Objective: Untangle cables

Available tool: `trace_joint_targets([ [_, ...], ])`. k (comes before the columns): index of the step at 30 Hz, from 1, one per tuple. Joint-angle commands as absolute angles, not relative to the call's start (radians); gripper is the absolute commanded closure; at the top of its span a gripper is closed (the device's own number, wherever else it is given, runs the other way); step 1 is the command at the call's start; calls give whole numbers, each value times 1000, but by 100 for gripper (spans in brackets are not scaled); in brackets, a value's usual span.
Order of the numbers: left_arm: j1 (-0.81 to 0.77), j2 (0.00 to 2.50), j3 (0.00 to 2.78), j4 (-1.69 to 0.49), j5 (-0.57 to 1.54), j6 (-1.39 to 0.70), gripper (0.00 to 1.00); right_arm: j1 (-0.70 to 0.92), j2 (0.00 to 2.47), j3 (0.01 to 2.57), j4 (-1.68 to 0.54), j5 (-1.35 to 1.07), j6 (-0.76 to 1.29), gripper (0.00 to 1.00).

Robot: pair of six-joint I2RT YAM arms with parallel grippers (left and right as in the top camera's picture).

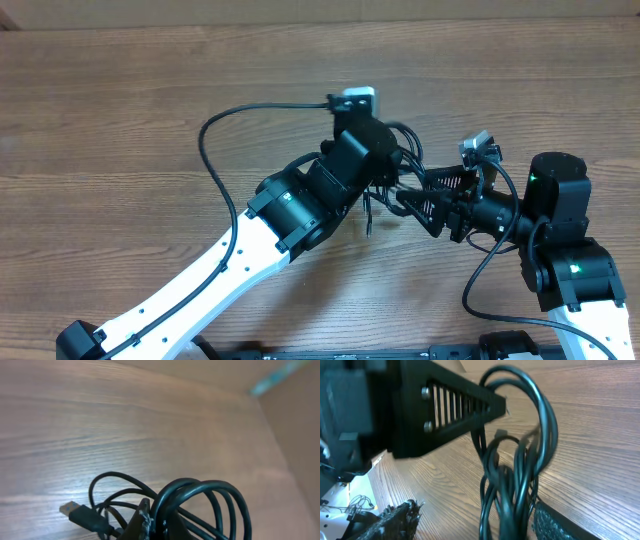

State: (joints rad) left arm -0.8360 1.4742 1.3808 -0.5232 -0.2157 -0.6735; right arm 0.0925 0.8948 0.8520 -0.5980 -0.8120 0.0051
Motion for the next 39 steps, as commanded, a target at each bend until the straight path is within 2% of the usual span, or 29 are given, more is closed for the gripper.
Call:
trace_joint_targets([
  [1, -832, 1466, 1403, -516, -97, -470, 96, 96, 887, 859, -591, -821, 22, 30],
  [11, -832, 1466, 1403, -525, -51, -293, 96, 96, 888, 859, -589, -821, 26, 42],
  [17, -832, 1466, 1403, -520, -50, -292, 96, 96, 888, 859, -589, -821, 26, 55],
  [31, -832, 1466, 1403, -463, 23, -292, 96, 96, 888, 859, -589, -820, 26, 56],
  [39, -831, 1466, 1403, -473, -100, -436, 96, 96, 887, 859, -589, -815, 27, 47],
])
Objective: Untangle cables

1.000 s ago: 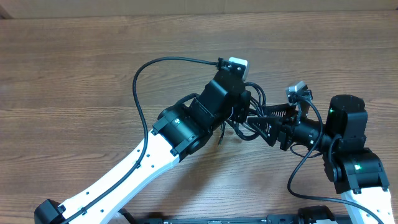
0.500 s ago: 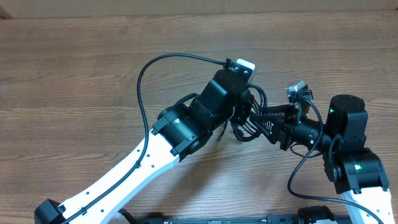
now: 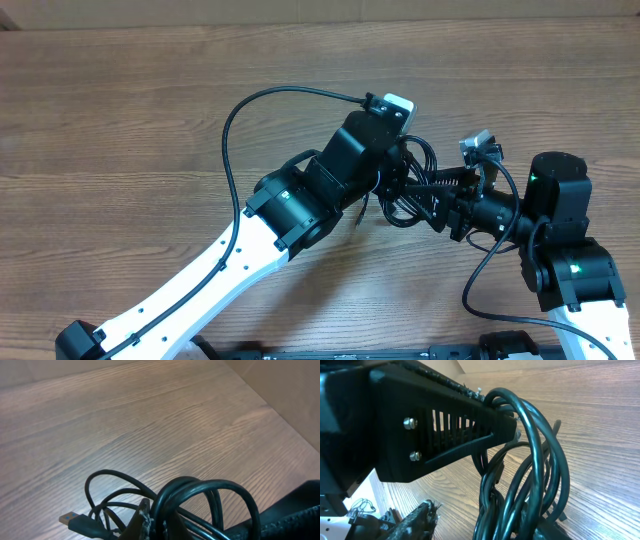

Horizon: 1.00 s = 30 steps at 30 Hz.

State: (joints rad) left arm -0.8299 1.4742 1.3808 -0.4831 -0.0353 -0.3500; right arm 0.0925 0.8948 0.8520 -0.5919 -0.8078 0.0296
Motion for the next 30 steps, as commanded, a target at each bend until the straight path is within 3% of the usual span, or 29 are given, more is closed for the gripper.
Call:
trace_joint_targets([
  [1, -831, 1466, 1403, -476, -128, -466, 96, 96, 887, 859, -589, -802, 33, 46],
  [14, -831, 1466, 1403, -608, -368, -831, 96, 96, 887, 859, -593, -696, 117, 45],
  [30, -831, 1466, 1403, -625, -371, -1113, 96, 96, 887, 859, -573, -708, 171, 44],
])
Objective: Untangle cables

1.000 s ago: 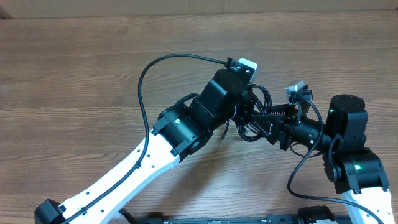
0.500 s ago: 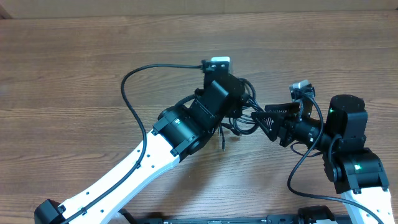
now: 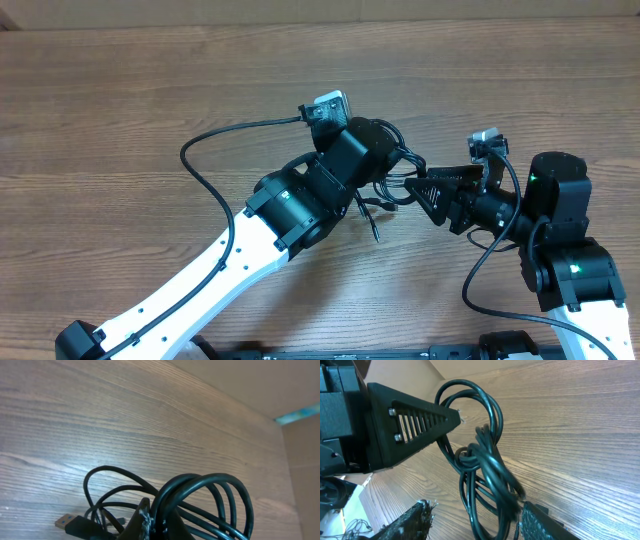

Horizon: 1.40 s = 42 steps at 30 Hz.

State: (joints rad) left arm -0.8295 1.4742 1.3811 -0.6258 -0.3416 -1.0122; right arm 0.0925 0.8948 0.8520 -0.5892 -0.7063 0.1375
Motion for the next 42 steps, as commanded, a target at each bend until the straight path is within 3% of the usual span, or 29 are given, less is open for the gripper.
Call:
trace_joint_targets([
  [1, -831, 1466, 1403, -624, -375, -1134, 96, 96, 887, 859, -561, -709, 198, 44],
  [7, -830, 1466, 1403, -620, -422, -1229, 96, 96, 887, 859, -488, -753, 382, 45],
  [14, -830, 1466, 1403, -576, -421, -1235, 96, 96, 887, 859, -334, -966, 558, 45],
  [33, -829, 1466, 1403, -521, -469, -1234, 96, 94, 887, 859, -407, -888, 482, 46],
  [42, -829, 1465, 1403, -608, -588, -1235, 96, 63, 881, 859, -430, -873, 493, 49],
])
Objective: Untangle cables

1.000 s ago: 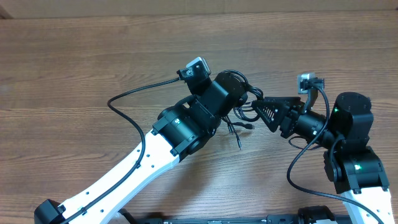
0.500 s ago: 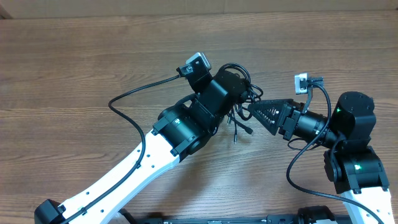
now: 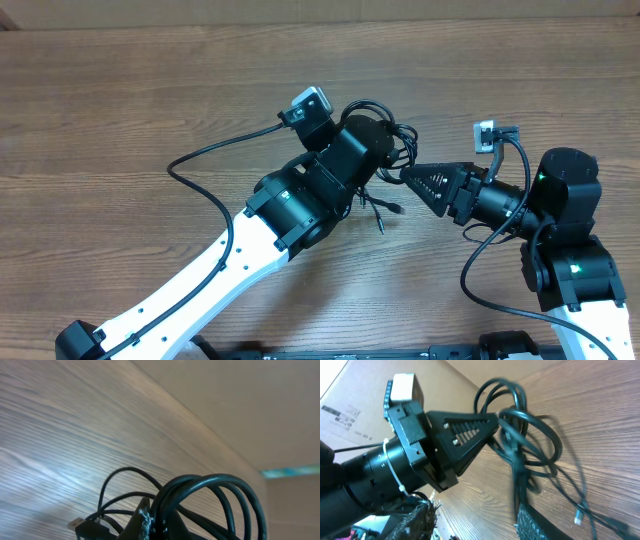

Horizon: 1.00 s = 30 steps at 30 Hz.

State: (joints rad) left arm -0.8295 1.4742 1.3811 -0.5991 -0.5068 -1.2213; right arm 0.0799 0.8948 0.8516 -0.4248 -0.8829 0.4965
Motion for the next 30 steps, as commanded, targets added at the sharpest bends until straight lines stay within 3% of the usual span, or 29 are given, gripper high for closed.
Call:
trace_joint_targets([
  [1, -829, 1465, 1403, -612, -592, -1235, 96, 57, 881, 859, -436, -873, 493, 49],
  [21, -846, 1466, 1403, -491, -361, -1282, 96, 50, 886, 859, -413, -916, 497, 47],
  [30, -897, 1466, 1403, -485, -296, -1221, 96, 50, 934, 859, -453, -827, 496, 44],
])
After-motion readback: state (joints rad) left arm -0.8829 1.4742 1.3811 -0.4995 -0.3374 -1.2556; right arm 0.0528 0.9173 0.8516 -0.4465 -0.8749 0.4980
